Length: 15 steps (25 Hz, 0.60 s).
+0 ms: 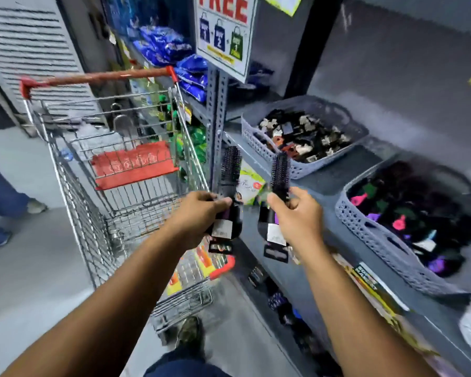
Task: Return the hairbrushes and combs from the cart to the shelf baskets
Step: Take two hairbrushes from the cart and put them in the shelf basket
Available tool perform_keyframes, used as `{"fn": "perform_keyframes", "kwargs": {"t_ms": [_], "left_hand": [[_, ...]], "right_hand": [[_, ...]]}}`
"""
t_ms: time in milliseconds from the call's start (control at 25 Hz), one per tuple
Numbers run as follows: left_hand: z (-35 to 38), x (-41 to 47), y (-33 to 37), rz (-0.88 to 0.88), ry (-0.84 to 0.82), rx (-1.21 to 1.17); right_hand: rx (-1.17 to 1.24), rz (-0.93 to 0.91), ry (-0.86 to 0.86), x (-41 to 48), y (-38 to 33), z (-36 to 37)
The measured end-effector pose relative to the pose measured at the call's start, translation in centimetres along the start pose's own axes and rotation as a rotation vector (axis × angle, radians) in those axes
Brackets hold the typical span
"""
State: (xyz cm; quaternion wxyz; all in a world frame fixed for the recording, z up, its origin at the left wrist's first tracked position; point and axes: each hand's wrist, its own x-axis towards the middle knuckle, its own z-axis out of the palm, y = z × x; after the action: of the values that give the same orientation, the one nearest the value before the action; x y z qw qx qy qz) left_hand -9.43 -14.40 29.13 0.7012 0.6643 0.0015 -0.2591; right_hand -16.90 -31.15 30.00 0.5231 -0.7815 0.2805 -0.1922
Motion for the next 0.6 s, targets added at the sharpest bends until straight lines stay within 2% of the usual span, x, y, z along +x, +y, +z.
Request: {"fn": "perform_keyframes", "kwargs": {"t_ms": [360,600], "left_hand": [[16.9,3.1,5.6,0.027,-0.438,0.095],[27.7,6.3,6.5,0.057,-0.554,0.26]], "right_hand": [[-0.036,0.047,0.392,1.2,-0.3,-14.9],[-0.227,0.143,0.639,3.4,1.5,-22.1]]}}
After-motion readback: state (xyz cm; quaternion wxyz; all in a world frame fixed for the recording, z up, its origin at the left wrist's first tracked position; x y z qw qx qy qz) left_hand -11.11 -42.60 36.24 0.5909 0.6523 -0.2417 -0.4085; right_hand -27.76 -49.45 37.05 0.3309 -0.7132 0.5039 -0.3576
